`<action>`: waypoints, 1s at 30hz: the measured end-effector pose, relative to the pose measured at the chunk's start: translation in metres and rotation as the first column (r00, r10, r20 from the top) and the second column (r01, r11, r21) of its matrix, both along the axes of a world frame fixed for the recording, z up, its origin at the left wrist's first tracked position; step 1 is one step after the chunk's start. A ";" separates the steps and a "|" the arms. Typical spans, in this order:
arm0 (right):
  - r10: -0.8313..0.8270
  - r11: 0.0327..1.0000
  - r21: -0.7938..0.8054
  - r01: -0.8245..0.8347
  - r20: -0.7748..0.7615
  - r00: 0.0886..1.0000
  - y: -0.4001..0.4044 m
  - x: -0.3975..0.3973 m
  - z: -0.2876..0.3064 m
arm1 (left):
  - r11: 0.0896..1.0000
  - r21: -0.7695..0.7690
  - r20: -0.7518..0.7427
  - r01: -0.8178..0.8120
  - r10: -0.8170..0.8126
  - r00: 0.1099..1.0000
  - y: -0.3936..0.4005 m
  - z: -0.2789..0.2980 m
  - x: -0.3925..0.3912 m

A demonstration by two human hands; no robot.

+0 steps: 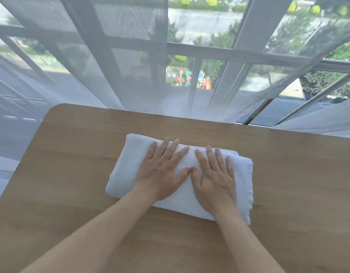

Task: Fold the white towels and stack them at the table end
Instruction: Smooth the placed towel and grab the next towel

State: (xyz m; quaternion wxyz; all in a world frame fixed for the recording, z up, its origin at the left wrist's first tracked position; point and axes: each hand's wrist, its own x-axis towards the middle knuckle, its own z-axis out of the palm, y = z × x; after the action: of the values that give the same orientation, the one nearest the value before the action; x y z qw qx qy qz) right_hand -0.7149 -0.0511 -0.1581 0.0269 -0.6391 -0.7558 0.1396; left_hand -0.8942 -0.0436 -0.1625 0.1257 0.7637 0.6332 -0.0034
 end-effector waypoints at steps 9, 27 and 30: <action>-0.250 0.967 -0.023 0.253 0.100 0.963 0.011 0.035 -0.004 | 0.963 -0.056 -0.108 -0.264 0.257 0.960 0.021 0.006 -0.045; -0.688 0.725 -0.334 0.602 -0.303 0.660 0.001 0.077 -0.010 | 0.664 -0.409 0.422 -0.626 0.746 0.516 0.016 0.005 -0.082; -0.786 0.617 -0.422 0.665 -0.280 0.551 -0.017 0.065 -0.004 | 0.595 -0.505 0.494 -0.624 0.793 0.357 -0.017 0.003 -0.092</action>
State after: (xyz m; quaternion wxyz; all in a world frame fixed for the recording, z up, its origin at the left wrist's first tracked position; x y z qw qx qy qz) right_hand -0.6495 -0.0685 -0.1624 0.1659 -0.8434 -0.3667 0.3558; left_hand -0.9864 -0.0608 -0.1594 0.4231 0.3342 0.8021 0.2568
